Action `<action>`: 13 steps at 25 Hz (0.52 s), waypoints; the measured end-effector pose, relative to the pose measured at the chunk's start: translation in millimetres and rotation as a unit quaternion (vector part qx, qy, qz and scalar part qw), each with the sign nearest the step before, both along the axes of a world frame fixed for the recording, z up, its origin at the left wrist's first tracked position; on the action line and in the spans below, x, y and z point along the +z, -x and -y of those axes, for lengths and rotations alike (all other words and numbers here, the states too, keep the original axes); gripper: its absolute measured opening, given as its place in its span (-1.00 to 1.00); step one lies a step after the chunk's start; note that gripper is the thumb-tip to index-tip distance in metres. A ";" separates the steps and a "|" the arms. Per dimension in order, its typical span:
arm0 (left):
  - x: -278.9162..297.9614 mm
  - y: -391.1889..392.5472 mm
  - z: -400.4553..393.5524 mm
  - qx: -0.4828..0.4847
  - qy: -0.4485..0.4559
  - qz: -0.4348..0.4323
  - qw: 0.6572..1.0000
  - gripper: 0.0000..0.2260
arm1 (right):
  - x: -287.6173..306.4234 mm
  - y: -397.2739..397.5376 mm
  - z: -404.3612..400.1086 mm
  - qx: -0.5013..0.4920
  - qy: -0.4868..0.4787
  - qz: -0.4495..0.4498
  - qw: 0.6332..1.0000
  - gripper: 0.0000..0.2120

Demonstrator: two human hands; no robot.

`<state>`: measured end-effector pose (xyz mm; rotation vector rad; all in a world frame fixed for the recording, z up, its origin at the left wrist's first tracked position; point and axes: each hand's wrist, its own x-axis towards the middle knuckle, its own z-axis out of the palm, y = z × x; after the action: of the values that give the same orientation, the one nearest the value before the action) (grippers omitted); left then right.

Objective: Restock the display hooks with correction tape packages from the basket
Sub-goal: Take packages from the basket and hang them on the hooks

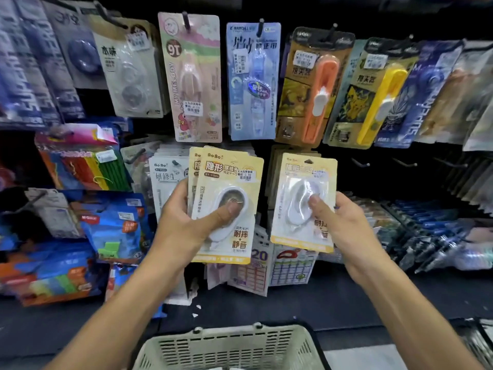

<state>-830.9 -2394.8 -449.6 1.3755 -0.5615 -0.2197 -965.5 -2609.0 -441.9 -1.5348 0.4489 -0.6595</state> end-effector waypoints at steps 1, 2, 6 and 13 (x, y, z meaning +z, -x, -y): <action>5.3 -3.4 1.1 -0.008 -0.002 0.016 1.000 -0.49 | 1.3 -0.6 7.1 -0.006 0.011 -0.013 1.000 -0.82; 6.3 -4.7 2.2 -0.009 -0.004 0.024 1.000 -0.49 | 0.3 -0.6 12.7 -0.013 0.015 -0.023 1.000 -0.83; -16.7 2.3 8.4 0.006 0.002 -0.018 1.000 -0.50 | -7.6 -6.7 22.5 -0.134 -0.011 -0.080 0.988 -0.60; -22.8 12.5 26.5 0.006 0.055 -0.047 0.997 -0.57 | -35.8 -5.4 -13.5 -0.073 -0.096 -0.069 0.990 -0.62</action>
<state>-843.4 -2421.3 -472.4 1.2551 -0.4799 -0.2381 -960.1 -2595.5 -477.7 -1.3783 0.7143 -0.6066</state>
